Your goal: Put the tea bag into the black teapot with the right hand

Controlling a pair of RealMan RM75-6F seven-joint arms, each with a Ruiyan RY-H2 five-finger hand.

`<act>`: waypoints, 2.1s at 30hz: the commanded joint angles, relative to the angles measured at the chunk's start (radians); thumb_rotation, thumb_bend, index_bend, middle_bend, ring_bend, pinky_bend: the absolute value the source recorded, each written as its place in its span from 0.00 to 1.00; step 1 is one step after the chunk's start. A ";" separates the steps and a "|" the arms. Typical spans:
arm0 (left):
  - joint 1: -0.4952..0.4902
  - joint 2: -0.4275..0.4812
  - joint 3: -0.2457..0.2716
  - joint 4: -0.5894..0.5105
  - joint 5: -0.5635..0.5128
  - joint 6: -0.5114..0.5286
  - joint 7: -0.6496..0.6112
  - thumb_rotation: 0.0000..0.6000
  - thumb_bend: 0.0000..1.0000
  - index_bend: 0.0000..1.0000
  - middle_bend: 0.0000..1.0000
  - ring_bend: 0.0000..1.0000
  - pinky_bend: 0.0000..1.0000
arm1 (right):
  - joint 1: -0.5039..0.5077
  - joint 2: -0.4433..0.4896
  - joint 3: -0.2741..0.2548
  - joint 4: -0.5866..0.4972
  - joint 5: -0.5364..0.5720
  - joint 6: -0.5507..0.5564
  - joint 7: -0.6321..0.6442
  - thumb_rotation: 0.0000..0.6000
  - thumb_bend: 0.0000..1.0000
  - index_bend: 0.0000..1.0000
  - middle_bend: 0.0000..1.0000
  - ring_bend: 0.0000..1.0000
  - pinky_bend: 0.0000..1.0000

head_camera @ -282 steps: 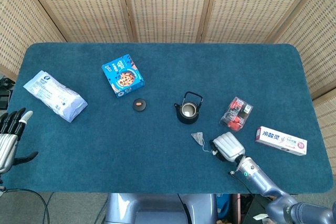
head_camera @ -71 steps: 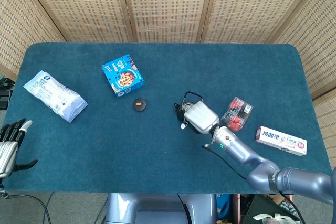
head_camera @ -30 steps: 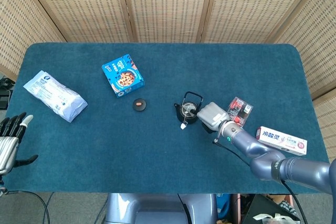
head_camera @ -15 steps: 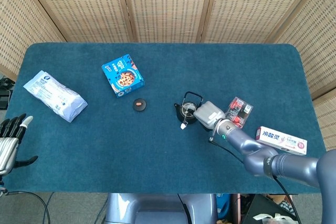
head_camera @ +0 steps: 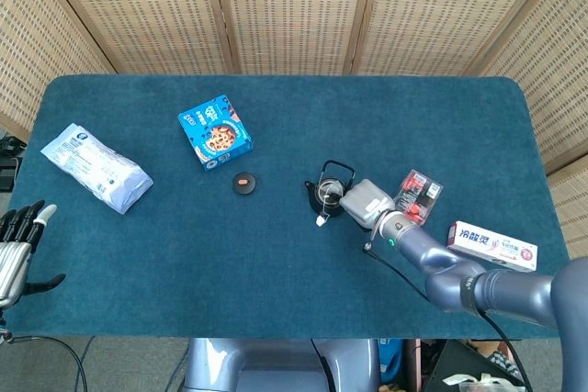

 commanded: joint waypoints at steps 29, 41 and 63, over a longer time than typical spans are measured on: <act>0.000 -0.012 0.002 0.020 -0.011 -0.012 -0.007 1.00 0.07 0.00 0.00 0.00 0.00 | 0.033 -0.027 -0.026 0.059 0.059 -0.012 0.002 1.00 0.79 0.13 0.84 0.85 0.88; 0.000 -0.015 0.004 0.027 -0.013 -0.018 -0.014 1.00 0.07 0.00 0.00 0.00 0.00 | 0.055 -0.064 -0.049 0.090 0.082 -0.025 -0.009 1.00 0.79 0.13 0.84 0.85 0.88; 0.004 -0.009 0.004 0.025 -0.011 -0.010 -0.019 1.00 0.07 0.00 0.00 0.00 0.00 | 0.054 0.004 -0.049 -0.015 0.064 0.056 -0.003 1.00 0.79 0.13 0.84 0.85 0.88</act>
